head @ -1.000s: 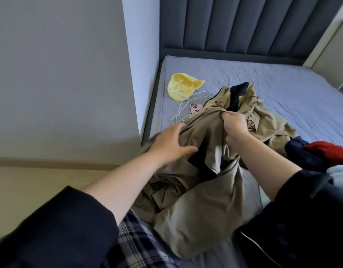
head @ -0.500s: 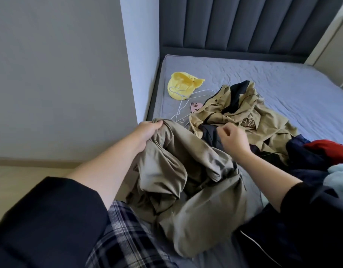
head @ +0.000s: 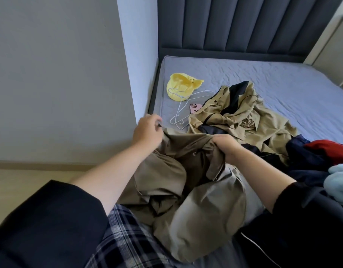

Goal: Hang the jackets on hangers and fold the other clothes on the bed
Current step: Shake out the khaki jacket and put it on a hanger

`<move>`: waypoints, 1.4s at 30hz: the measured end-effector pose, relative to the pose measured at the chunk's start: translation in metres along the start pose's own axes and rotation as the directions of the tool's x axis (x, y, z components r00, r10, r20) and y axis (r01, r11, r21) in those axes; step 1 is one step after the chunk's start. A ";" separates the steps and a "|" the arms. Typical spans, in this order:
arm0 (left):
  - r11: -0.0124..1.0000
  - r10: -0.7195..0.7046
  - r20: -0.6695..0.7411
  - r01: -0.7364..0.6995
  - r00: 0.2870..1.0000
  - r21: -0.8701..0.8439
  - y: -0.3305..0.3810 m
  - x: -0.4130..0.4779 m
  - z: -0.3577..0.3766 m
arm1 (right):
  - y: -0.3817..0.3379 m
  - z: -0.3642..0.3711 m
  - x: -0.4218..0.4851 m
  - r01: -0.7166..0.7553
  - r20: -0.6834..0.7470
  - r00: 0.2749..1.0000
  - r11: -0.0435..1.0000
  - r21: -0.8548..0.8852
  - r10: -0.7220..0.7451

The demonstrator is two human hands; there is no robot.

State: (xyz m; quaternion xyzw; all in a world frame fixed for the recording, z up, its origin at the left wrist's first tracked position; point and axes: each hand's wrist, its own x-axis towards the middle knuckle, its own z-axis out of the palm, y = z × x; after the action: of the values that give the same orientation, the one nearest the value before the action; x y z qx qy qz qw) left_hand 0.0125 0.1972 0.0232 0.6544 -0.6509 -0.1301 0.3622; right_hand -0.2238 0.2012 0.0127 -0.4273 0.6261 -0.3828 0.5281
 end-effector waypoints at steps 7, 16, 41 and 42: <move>0.987 0.098 0.469 -0.026 0.878 -0.156 0.030 -0.022 0.027 | -0.070 0.013 -0.020 -0.147 0.342 0.939 0.937 0.317 0.032; 0.944 0.047 0.383 0.084 0.922 -0.318 0.053 0.010 -0.012 | -0.096 -0.020 -0.014 0.353 -0.128 0.852 0.737 -0.576 -0.508; 0.953 0.025 0.161 0.025 0.987 -0.301 0.126 0.005 -0.058 | -0.207 0.008 -0.064 0.424 0.048 0.904 0.872 -0.246 -0.426; 0.960 -0.014 0.102 0.042 0.995 -0.277 0.123 0.008 -0.062 | -0.205 0.004 -0.064 0.462 0.065 0.878 0.804 -0.375 -0.474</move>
State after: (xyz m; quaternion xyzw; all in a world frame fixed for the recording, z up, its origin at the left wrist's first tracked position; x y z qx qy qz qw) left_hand -0.0397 0.2225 0.1484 0.5987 -0.6340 -0.2577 0.4162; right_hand -0.1884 0.1912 0.2238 -0.6561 0.5716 -0.3792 0.3146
